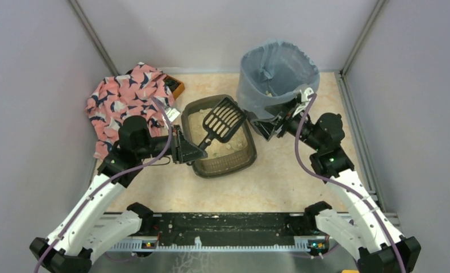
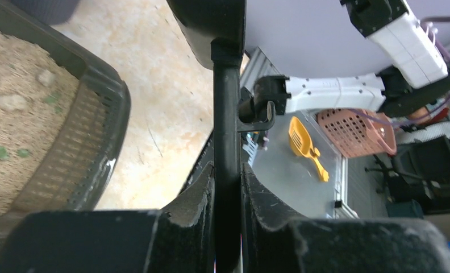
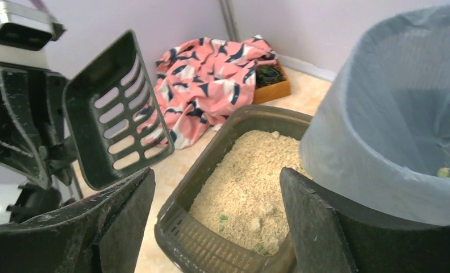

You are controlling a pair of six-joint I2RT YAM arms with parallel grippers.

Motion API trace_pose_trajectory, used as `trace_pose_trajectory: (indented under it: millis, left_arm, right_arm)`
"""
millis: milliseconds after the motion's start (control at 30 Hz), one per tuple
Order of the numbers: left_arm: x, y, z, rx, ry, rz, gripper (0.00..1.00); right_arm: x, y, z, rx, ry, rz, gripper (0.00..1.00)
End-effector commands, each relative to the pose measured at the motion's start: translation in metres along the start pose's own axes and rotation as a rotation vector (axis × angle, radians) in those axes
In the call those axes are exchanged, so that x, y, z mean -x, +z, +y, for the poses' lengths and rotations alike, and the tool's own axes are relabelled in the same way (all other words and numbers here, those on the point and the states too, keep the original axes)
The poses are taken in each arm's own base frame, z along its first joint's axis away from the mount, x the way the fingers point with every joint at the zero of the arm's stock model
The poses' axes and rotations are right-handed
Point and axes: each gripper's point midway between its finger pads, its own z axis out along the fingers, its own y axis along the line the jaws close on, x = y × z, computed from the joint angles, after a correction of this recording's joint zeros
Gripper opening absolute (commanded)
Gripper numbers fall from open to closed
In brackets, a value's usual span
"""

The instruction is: Clean the litter box

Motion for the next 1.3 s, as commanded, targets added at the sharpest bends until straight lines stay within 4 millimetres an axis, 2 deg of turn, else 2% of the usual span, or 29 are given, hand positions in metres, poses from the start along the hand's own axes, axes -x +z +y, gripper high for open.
trace_pose_trajectory:
  millis: [0,67,200,467,533,700,767,867,900,1000,1033,1167,1200,1233,1267]
  left_arm:
    - [-0.020,0.000,-0.006,-0.086,-0.048,0.066,0.00]
    - [-0.023,0.002,-0.004,-0.099,-0.053,0.069,0.00]
    - [-0.029,0.004,-0.005,-0.137,-0.056,0.086,0.00]
    - [-0.031,0.006,-0.013,-0.216,-0.055,0.098,0.00]
    - [-0.033,0.006,-0.012,-0.226,-0.064,0.108,0.00]
    - [-0.039,0.008,-0.012,-0.265,-0.074,0.122,0.00]
    - [-0.043,0.008,-0.008,-0.261,-0.075,0.127,0.00]
    - [-0.050,0.009,-0.004,-0.258,-0.088,0.139,0.00]
    - [-0.052,0.009,-0.004,-0.256,-0.092,0.142,0.00]
    - [-0.053,0.008,-0.004,-0.253,-0.087,0.136,0.00]
    - [-0.052,0.008,-0.003,-0.249,-0.084,0.132,0.00]
    - [-0.048,0.010,0.003,-0.202,-0.081,0.109,0.00]
    - [-0.048,0.010,0.006,-0.181,-0.086,0.109,0.05]
    - [-0.047,0.011,0.008,-0.166,-0.088,0.107,0.17]
    - [-0.046,0.011,0.009,-0.160,-0.083,0.103,0.24]
  right_arm:
    - [0.012,0.004,0.031,0.187,-0.039,0.012,0.82]
    - [0.011,0.004,0.043,0.256,-0.030,0.025,0.83]
    - [0.007,0.007,0.050,0.293,-0.036,0.052,0.84]
    - [-0.026,0.026,0.061,0.344,-0.025,0.157,0.83]
    - [-0.033,0.030,0.065,0.359,-0.019,0.182,0.75]
    - [-0.039,0.034,0.066,0.358,-0.020,0.196,0.42]
    - [-0.038,0.034,0.066,0.358,-0.025,0.188,0.40]
    - [-0.033,0.035,0.064,0.341,-0.036,0.167,0.42]
    - [-0.032,0.035,0.064,0.336,-0.040,0.164,0.38]
    - [-0.033,0.036,0.063,0.332,-0.041,0.168,0.13]
    - [-0.033,0.036,0.062,0.331,-0.037,0.168,0.01]
    - [-0.035,0.035,0.064,0.335,-0.021,0.169,0.00]
    - [-0.034,0.034,0.064,0.335,-0.019,0.164,0.00]
    - [-0.033,0.033,0.065,0.332,-0.020,0.158,0.00]
    - [-0.031,0.032,0.065,0.326,-0.021,0.150,0.00]
